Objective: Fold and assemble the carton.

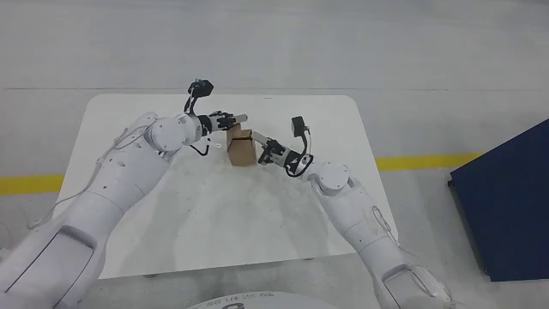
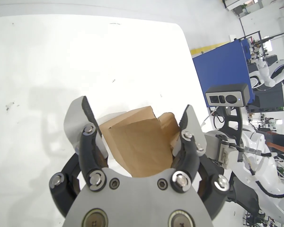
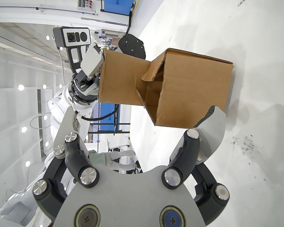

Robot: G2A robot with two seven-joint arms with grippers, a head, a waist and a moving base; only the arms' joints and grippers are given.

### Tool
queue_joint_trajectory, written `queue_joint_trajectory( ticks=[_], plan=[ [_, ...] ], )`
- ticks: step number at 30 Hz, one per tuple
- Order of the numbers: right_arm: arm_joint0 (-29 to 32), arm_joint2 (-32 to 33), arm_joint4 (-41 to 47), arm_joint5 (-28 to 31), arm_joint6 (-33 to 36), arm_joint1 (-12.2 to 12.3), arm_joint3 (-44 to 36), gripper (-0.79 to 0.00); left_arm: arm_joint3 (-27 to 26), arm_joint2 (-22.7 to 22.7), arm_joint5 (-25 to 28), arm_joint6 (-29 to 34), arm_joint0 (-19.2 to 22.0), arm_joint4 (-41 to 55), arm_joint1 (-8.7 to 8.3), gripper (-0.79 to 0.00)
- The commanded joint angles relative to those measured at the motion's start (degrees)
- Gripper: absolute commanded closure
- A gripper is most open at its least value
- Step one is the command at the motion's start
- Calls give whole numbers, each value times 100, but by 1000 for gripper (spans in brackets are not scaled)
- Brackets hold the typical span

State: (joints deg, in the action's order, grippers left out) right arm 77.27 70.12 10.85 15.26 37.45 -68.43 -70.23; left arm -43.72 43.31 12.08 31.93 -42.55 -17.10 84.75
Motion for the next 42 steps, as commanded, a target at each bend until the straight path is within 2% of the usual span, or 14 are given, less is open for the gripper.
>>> queue_joint_trajectory(
  ticks=[1,9,17,22,29,30,31,35,42],
  plan=[
    [-3,-1,7,1,1,0,7,-785,-17,50,18,9,-17,-29,-19,0],
    [-83,-74,-23,-112,-93,-19,30,-785,-208,244,-7,66,-117,-312,-135,0],
    [-185,-169,-37,-215,-169,-47,63,-785,-705,584,-60,242,-291,-761,-355,0],
    [-206,-184,-80,-291,-179,-48,13,-785,-1133,716,-125,693,-469,-980,-474,0],
    [-191,-171,-120,-349,-156,-39,-31,-785,-1588,676,-602,1157,-596,-1317,-525,0],
    [-187,-165,-113,-345,-143,-37,-23,-785,-1627,666,-640,1206,-606,-1349,-528,-308],
    [-183,-158,-109,-340,-131,-35,-13,-785,-1660,667,-672,1225,-616,-1371,-531,-785],
    [-164,-127,-78,-296,-81,-26,29,-785,-1740,815,-763,1229,-682,-1066,-538,-785],
    [-140,-100,-63,-260,-35,-15,38,-785,-1812,1393,-589,1291,-831,-297,-643,-785]
  ],
)
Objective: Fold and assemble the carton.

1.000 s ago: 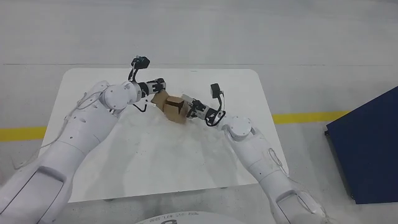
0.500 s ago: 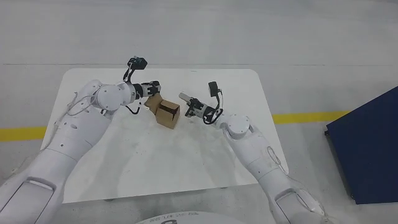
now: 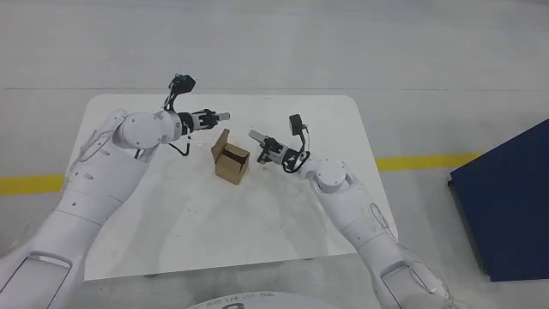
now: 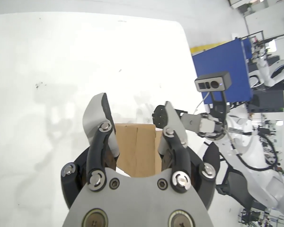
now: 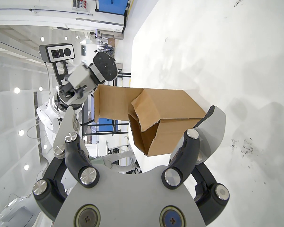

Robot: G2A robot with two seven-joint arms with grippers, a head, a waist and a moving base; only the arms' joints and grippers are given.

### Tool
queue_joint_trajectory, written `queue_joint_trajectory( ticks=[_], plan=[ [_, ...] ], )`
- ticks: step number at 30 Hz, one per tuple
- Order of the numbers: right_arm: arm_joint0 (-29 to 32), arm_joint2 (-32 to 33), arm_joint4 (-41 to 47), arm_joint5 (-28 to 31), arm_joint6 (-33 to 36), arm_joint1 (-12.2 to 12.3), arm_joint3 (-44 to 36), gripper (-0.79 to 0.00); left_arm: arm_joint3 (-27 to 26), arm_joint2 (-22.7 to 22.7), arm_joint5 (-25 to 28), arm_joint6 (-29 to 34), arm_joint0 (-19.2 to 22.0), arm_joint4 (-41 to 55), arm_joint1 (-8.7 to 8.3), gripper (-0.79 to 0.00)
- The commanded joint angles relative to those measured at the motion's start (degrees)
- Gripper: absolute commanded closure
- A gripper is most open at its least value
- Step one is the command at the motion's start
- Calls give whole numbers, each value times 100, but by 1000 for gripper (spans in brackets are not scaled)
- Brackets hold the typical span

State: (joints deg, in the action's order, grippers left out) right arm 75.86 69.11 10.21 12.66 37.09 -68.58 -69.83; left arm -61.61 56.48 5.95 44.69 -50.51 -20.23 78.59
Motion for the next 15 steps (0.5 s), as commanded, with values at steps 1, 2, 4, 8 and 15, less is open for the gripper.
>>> queue_joint_trajectory(
  ticks=[1,2,4,8,15],
  plan=[
    [1,0,2,8,5,1,-6,-785,-48,125,44,31,-72,-9,-49,-785],
    [2,1,1,17,6,2,-5,-785,-76,177,67,46,-113,-36,-73,-785],
    [-5,-9,-9,16,7,0,-5,-785,-156,299,170,91,-221,32,-118,-785],
    [-53,-57,-26,-24,-4,-11,16,-785,-357,457,594,336,-431,49,-212,-369],
    [-137,-130,-23,-66,-7,-31,76,-785,-497,540,931,821,-559,181,-301,0]
  ],
)
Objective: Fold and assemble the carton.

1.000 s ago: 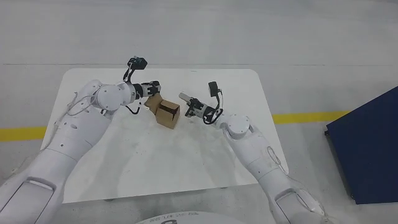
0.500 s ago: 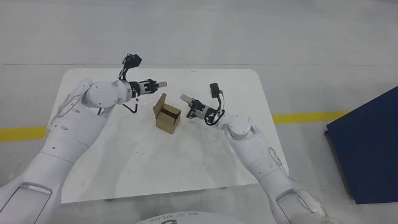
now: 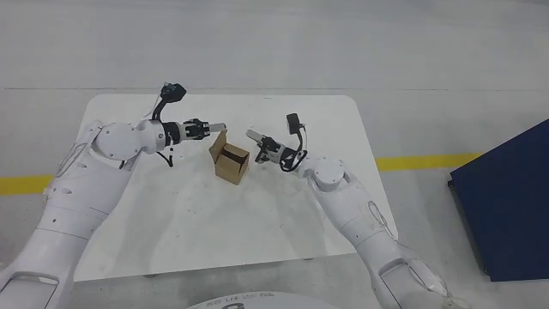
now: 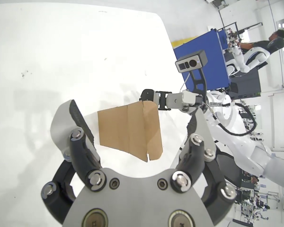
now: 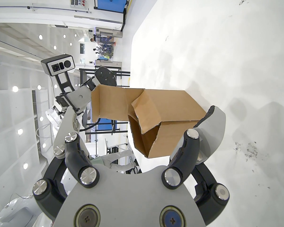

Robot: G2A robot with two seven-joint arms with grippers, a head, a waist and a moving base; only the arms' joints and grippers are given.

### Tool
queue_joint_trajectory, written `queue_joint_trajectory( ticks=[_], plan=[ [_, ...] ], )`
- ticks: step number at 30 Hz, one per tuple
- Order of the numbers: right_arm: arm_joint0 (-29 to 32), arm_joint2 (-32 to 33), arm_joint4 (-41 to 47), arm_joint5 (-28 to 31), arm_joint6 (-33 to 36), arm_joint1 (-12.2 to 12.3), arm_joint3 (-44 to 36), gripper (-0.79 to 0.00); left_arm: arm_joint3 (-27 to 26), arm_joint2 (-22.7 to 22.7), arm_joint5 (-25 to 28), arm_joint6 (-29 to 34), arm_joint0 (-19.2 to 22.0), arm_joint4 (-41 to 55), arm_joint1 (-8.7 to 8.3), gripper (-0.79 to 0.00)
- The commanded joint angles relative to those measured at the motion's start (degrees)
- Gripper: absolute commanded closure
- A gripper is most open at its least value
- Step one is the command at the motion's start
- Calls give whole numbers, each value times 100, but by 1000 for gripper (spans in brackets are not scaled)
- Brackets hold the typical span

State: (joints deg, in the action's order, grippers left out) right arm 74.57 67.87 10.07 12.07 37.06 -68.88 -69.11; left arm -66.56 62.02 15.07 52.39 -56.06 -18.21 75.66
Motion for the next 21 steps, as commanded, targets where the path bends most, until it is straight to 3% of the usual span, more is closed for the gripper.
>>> queue_joint_trajectory(
  ticks=[1,21],
  plan=[
    [-13,-11,-11,-11,-9,-3,6,-785,-6,-34,54,98,1,-27,-12,0],
    [48,-31,-24,-38,-80,-5,-73,-785,166,-364,401,355,197,-117,-50,0]
  ],
)
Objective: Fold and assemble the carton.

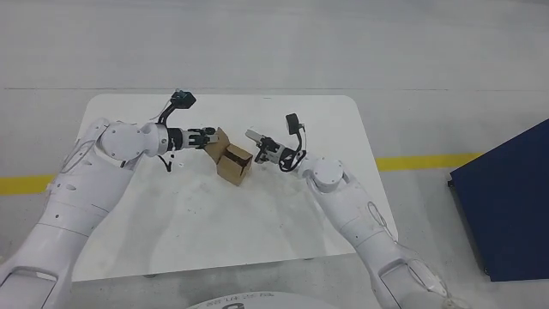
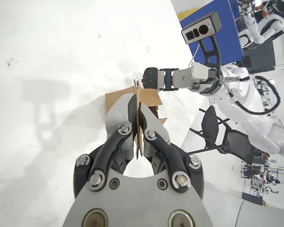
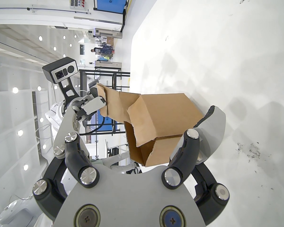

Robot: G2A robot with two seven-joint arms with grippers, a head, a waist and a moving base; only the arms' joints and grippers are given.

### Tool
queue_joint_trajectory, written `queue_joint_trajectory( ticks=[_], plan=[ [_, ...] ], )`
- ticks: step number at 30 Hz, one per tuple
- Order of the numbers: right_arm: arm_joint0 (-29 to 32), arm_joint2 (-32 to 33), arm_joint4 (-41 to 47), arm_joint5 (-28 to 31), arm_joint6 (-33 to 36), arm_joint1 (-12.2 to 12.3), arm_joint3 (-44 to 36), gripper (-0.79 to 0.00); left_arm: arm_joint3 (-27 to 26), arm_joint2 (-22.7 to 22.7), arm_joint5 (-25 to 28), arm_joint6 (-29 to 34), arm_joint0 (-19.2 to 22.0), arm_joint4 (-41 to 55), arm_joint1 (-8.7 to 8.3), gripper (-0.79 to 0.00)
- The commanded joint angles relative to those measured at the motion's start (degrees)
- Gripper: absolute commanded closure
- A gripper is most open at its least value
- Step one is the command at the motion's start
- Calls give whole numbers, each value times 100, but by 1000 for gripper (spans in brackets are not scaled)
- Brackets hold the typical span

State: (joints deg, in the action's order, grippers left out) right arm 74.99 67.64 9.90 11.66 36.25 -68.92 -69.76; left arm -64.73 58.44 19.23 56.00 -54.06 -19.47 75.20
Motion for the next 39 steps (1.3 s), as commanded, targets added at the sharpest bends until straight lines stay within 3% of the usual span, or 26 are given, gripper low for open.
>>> queue_joint_trajectory(
  ticks=[1,13,14,15,29,32,39],
  plan=[
    [12,-9,-11,13,-3,-1,-14,-785,-32,-11,-35,-14,-5,14,-6,0],
    [424,65,-213,322,-101,49,-493,-785,-232,-197,-1038,-341,38,-119,34,-22],
    [473,80,-231,347,-90,57,-551,-785,-238,-233,-1054,-328,48,-126,40,-308],
    [518,94,-235,366,-79,64,-604,-785,-243,-265,-1064,-310,59,-139,45,-785],
    [615,50,-133,480,61,74,-647,-785,181,-97,-1357,-690,77,-82,3,-785],
    [658,45,-121,553,115,81,-672,-785,178,-240,-1636,-830,48,-565,-1,-785],
    [578,-124,-115,663,127,48,-584,-785,241,-730,-1681,-769,155,-726,131,-785]
  ],
)
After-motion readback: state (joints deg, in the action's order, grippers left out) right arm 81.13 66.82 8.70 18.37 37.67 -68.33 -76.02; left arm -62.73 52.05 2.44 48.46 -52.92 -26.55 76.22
